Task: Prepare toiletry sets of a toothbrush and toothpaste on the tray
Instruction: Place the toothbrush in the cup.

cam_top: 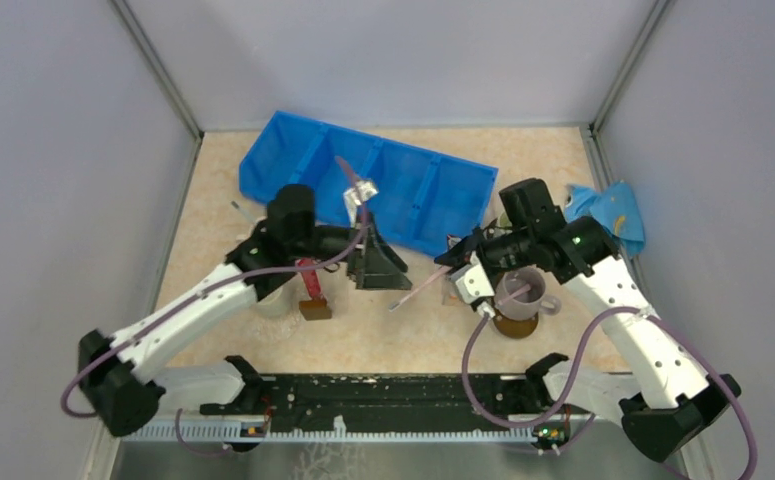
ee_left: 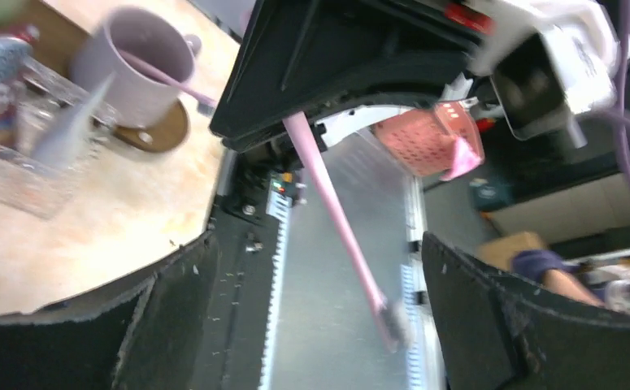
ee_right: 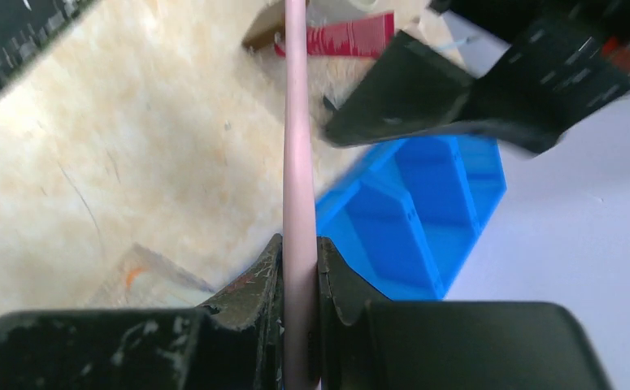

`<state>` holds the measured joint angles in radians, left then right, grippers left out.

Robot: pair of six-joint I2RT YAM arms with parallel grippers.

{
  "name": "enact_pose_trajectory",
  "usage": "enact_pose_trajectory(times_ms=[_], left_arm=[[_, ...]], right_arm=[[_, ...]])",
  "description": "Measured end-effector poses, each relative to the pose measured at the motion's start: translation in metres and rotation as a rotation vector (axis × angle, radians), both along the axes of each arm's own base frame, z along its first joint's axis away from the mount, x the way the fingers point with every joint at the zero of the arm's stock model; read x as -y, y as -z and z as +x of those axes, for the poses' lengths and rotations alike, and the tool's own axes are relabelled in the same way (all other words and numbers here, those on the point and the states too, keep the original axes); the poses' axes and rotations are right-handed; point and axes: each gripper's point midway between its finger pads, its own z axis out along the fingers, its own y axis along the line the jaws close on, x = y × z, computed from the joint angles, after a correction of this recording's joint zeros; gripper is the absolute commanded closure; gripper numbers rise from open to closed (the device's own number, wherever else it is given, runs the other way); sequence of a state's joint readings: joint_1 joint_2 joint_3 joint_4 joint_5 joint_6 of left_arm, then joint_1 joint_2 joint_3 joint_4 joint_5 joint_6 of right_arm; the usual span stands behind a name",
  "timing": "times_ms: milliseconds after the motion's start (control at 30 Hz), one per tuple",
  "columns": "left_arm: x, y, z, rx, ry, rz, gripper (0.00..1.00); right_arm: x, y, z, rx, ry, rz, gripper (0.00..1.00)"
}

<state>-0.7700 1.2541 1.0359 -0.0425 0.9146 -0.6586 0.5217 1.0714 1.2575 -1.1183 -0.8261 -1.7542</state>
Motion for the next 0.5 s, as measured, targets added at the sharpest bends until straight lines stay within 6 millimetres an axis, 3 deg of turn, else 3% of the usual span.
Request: enact_pose_trajectory(times_ms=[133,267,500], left_arm=[[-0.036,-0.044,-0.006,0.316,-0.183,-0.231,0.00],[-0.069,-0.075,-0.012,0.537,-0.347,-0.470,0.01],[-0.086,-0.067,0.000,0.673,-0.502,-0.652,0.04]], right_arm=[[-0.005,-0.006,-0.028,-0.143,-0.008,0.105,1.00],[-0.011,-0.002,-0.048,-0.345,-0.003,0.183,1.00],[-0.026,-0.001,-0.041,-0.792,0.134,0.300,1.00]])
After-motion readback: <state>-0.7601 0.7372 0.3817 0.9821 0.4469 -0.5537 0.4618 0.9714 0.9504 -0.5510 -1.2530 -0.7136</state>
